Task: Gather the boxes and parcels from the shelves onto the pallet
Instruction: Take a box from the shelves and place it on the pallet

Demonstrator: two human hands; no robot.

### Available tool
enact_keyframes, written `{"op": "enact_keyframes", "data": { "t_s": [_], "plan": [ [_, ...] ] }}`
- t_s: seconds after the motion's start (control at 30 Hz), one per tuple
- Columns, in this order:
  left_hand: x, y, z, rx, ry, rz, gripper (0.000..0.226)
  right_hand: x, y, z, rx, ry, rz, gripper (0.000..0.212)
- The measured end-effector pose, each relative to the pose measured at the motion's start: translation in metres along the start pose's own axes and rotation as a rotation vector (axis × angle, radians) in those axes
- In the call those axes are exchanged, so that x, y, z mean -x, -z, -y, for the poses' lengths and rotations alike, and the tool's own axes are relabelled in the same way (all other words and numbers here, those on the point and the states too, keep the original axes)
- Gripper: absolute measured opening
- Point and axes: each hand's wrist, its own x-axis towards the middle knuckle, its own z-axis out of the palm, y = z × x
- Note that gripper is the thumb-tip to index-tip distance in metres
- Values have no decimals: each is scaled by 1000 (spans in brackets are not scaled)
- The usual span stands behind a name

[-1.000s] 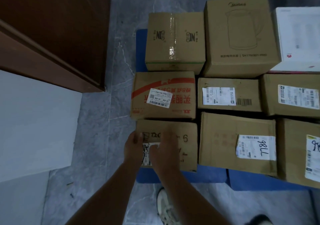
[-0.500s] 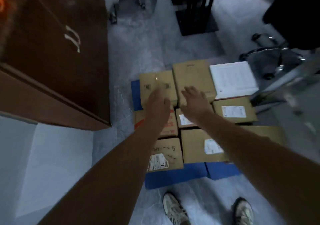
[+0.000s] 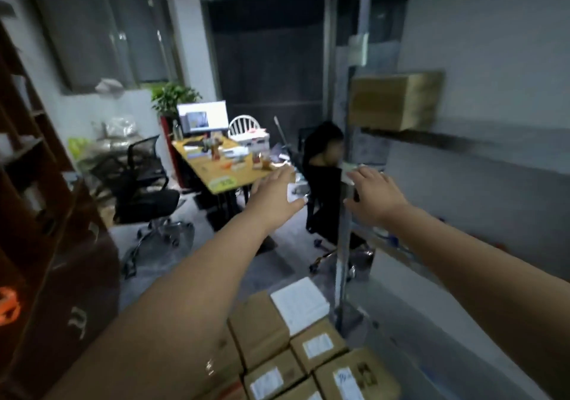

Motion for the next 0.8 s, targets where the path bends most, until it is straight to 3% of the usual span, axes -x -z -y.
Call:
{"op": "enact_keyframes", "data": {
  "t_s": [0.2,0.4,0.57,0.8],
  "plan": [
    [-10,4,-187,21,-311,68,80,135,148,-106,-35,-251,-56,68],
    [49,-37,-419,160,-749,197,78,332,271,-197,165,-638,-162,67],
    [131,-64,-580,287,-1043,323,77,495,339,-225,326,-930,-219,66],
    [274,-98,-741,464,-1413,507,77,688,373,-218,384,-1406,-265,69]
  ]
}}
